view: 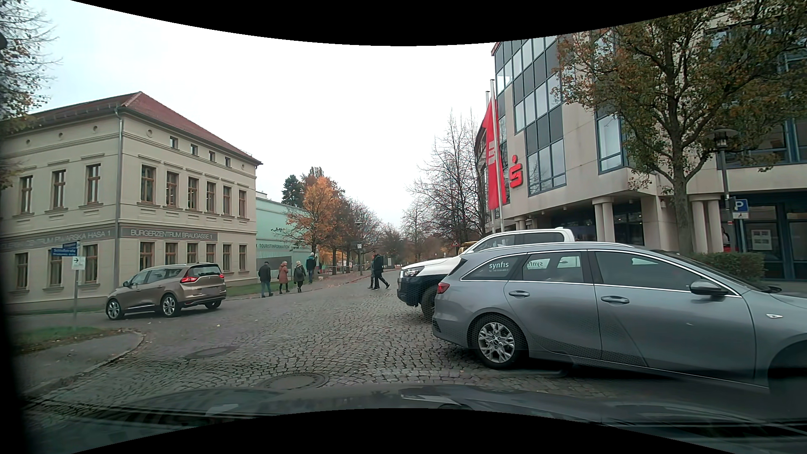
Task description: Follow the waypoints while adhering to traffic rules and regulations
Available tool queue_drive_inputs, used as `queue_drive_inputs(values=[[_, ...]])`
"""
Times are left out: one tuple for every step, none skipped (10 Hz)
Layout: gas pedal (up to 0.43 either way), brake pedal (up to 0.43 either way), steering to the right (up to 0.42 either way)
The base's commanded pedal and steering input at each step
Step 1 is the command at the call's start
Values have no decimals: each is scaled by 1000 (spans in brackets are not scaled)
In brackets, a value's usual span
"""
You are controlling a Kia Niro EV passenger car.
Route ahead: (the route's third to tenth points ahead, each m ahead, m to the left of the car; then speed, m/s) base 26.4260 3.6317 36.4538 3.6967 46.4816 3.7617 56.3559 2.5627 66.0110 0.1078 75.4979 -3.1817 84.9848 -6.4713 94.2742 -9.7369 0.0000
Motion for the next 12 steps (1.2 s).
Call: queue_drive_inputs(values=[[0, 421, 26], [0, 421, 26], [0, 415, 26], [0, 421, 26], [0, 421, 26], [0, 421, 26], [0, 421, 26], [0, 421, 26], [0, 421, 26], [0, 421, 26], [0, 421, 26], [0, 421, 26]])
